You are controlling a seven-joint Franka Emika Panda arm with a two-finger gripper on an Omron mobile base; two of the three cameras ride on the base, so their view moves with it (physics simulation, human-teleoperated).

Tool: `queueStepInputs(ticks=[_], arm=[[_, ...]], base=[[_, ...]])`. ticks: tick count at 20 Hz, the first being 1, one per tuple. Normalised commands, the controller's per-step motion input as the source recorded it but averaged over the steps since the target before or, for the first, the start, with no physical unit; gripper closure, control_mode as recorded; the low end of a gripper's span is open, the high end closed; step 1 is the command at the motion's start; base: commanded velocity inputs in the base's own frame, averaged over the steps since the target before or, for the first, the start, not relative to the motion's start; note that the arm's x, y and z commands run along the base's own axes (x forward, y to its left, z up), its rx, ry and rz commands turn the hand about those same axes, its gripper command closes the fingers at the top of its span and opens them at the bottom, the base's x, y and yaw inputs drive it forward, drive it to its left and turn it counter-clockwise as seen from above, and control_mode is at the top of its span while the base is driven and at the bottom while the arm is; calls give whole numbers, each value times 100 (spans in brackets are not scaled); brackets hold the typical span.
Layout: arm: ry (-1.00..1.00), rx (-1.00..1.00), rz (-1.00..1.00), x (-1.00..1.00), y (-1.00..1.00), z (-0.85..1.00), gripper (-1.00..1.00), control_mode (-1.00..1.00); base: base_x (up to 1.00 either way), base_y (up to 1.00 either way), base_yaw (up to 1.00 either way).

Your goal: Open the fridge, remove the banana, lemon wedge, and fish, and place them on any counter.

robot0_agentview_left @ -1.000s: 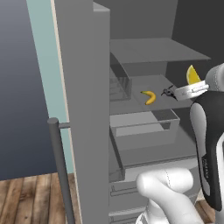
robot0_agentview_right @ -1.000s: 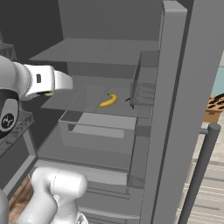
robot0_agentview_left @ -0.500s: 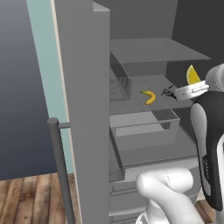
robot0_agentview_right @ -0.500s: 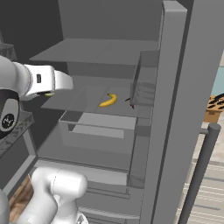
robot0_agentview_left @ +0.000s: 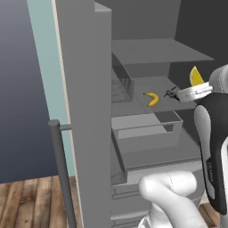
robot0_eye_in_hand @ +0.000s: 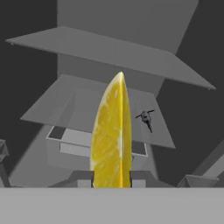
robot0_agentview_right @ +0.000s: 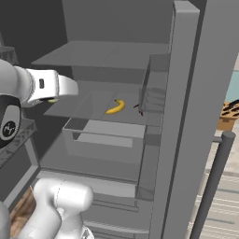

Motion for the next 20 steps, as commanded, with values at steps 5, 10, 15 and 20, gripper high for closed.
queueStepInputs(ticks=[5,10,15,20], arm=[[0,0,0,0,0,0,100,100],[0,0,0,0,0,0,100,100],[0,0,0,0,0,0,100,100],[0,0,0,0,0,0,100,100]], base=[[-53,0,0],[-71,0,0],[-68,-3,-1],[-71,-22,-3]])
